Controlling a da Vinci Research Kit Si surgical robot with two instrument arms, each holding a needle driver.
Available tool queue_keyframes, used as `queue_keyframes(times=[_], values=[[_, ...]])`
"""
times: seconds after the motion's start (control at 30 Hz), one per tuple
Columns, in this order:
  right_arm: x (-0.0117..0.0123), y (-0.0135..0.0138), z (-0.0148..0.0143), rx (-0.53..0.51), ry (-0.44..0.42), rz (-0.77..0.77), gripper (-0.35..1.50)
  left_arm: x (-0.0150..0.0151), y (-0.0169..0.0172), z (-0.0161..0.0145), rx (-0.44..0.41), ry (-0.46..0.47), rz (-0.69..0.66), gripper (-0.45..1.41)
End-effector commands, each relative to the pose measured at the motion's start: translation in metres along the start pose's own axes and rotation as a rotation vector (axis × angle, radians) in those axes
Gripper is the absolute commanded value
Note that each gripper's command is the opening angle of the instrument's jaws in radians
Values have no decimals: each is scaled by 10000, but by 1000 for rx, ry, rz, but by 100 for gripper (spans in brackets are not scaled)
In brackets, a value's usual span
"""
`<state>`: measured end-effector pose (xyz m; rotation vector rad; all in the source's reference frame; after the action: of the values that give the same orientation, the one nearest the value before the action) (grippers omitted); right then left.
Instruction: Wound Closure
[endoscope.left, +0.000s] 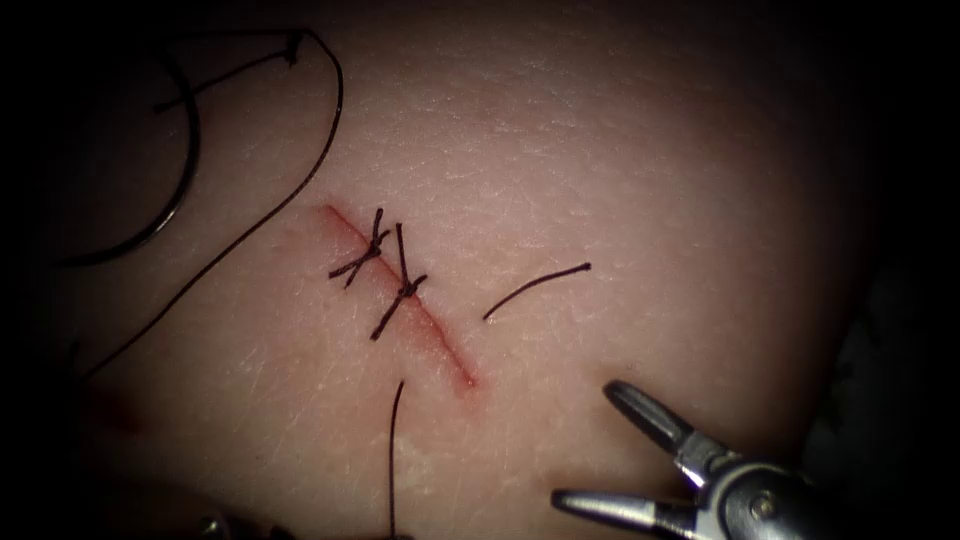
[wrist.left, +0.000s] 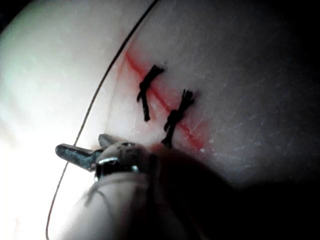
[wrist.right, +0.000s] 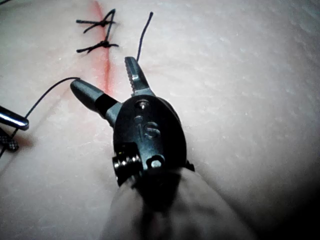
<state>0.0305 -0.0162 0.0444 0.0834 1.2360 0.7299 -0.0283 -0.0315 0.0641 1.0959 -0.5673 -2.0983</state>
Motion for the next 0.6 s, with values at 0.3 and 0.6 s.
queue_keyframes(times=[0.3, 0.6], values=[[-7, -7, 13, 9, 5, 1, 138, 17, 10, 3, -2, 11, 2, 56], [-10, -8, 15, 12, 8, -2, 138, 26, 9, 0, -13, 21, -7, -45]])
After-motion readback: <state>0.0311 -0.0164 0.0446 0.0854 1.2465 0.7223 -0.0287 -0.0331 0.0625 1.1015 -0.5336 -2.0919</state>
